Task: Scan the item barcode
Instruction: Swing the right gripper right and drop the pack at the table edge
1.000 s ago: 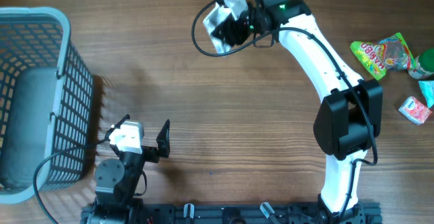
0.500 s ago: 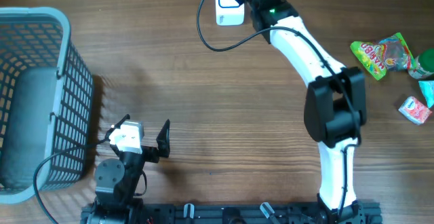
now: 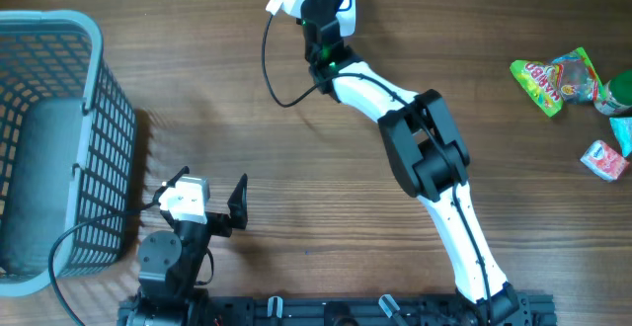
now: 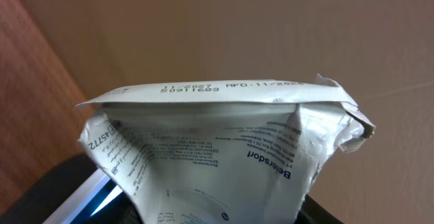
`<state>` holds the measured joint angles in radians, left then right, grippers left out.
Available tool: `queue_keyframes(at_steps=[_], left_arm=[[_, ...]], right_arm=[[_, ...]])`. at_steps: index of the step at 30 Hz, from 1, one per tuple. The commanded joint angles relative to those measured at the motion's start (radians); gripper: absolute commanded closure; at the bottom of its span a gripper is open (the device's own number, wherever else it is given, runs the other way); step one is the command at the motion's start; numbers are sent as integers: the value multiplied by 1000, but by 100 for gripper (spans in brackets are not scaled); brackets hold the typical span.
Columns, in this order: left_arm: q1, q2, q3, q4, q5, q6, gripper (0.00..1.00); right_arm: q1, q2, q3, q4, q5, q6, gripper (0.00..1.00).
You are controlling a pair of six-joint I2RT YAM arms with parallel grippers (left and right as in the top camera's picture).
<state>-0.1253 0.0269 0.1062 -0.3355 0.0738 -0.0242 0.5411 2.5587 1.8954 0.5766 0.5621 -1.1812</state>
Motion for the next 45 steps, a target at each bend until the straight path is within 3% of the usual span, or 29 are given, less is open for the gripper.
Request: queue_keyframes(at_steps=[1, 6, 11, 13, 16, 19, 22, 24, 25, 26, 27, 28, 30, 36, 40, 45], left_arm=[[-4, -5, -4, 4, 8, -10, 0], [-4, -5, -4, 4, 8, -10, 0], [-4, -5, -4, 4, 8, -10, 0], [-4, -5, -4, 4, 8, -10, 0], [-4, -5, -4, 4, 8, -10, 0], [-4, -5, -4, 4, 8, -10, 0], [-4, -5, -4, 4, 8, -10, 0], [-4, -5, -4, 4, 8, -10, 0], [-4, -5, -4, 4, 8, -10, 0], [-4, -5, -4, 4, 8, -10, 0], [-4, -5, -4, 4, 8, -10, 0], [-4, -5, -4, 4, 8, -10, 0], [-4, -5, -4, 4, 8, -10, 0], [-4, -5, -4, 4, 8, -10, 0], [-4, -5, -4, 4, 8, -10, 0], [-4, -5, -4, 4, 8, -10, 0]], right_arm=[[-5, 43, 17, 39, 150, -71, 48], [-26, -52, 39, 58, 293, -97, 44], [-183, -124, 37, 51, 726, 13, 46], [-286, -124, 29, -82, 801, 131, 50], [-432, -124, 29, -368, 782, 345, 44], [-594, -114, 27, -789, 646, 680, 41], [-722, -111, 27, -1038, 387, 906, 48], [-776, -111, 27, -1099, 236, 980, 52], [-793, -111, 27, -1113, 172, 1009, 46], [-808, -113, 29, -1141, 127, 1067, 10], [-808, -122, 36, -1167, 123, 1082, 0], [-797, -149, 52, -1200, 117, 1085, 0], [-771, -224, 81, -1227, 112, 1097, 0], [-612, -787, 83, -1343, -123, 1157, 0], [-506, -1249, 83, -1595, -385, 1158, 0], [-506, -1603, 83, -1710, -406, 1157, 0]])
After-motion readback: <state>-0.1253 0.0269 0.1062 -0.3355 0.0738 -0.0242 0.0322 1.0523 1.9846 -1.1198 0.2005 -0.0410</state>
